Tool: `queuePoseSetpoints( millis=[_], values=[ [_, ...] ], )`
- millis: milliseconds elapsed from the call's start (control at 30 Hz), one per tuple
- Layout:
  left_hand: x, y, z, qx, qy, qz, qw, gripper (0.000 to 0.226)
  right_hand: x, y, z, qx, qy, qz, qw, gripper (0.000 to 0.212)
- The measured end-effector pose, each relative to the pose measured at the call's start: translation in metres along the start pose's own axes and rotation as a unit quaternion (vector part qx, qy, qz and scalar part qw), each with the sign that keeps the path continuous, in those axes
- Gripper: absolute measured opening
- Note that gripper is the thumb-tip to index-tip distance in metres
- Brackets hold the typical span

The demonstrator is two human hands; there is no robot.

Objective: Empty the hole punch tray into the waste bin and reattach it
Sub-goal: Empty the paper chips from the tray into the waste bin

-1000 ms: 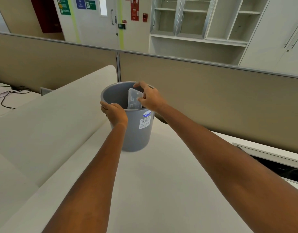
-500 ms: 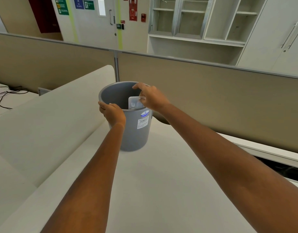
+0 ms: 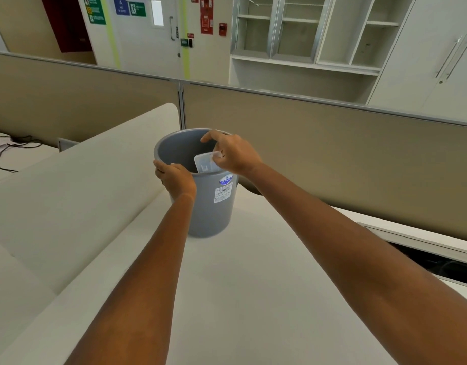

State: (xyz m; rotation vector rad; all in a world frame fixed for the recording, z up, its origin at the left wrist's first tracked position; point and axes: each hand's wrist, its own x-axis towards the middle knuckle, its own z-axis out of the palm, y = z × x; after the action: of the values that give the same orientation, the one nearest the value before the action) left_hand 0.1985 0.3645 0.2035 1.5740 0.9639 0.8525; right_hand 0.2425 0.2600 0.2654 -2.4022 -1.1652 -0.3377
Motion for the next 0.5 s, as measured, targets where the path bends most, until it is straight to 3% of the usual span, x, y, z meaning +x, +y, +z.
queuePoseSetpoints(
  millis=[67,200,267,333,500],
  values=[
    [0.0,0.0,0.0,-0.002,0.0,-0.001,1.0,0.05,0.0,-0.001,-0.001,0.015,0.049,0.0,0.999,0.04],
    [0.0,0.001,0.0,-0.001,-0.002,-0.001,1.0,0.05,-0.002,0.001,-0.002,0.032,0.006,0.019,0.999,0.036],
    [0.0,0.001,0.0,0.0,-0.004,0.0,1.0,0.05,-0.003,0.0,-0.005,0.118,0.065,0.075,0.988,0.034],
    [0.0,0.001,0.0,0.004,-0.005,-0.001,1.0,0.05,-0.005,0.0,-0.01,0.231,0.12,0.155,0.953,0.034],
    [0.001,0.002,-0.001,0.008,-0.011,-0.006,1.0,0.05,-0.01,0.005,-0.013,0.462,0.132,0.31,0.82,0.035]
  ],
)
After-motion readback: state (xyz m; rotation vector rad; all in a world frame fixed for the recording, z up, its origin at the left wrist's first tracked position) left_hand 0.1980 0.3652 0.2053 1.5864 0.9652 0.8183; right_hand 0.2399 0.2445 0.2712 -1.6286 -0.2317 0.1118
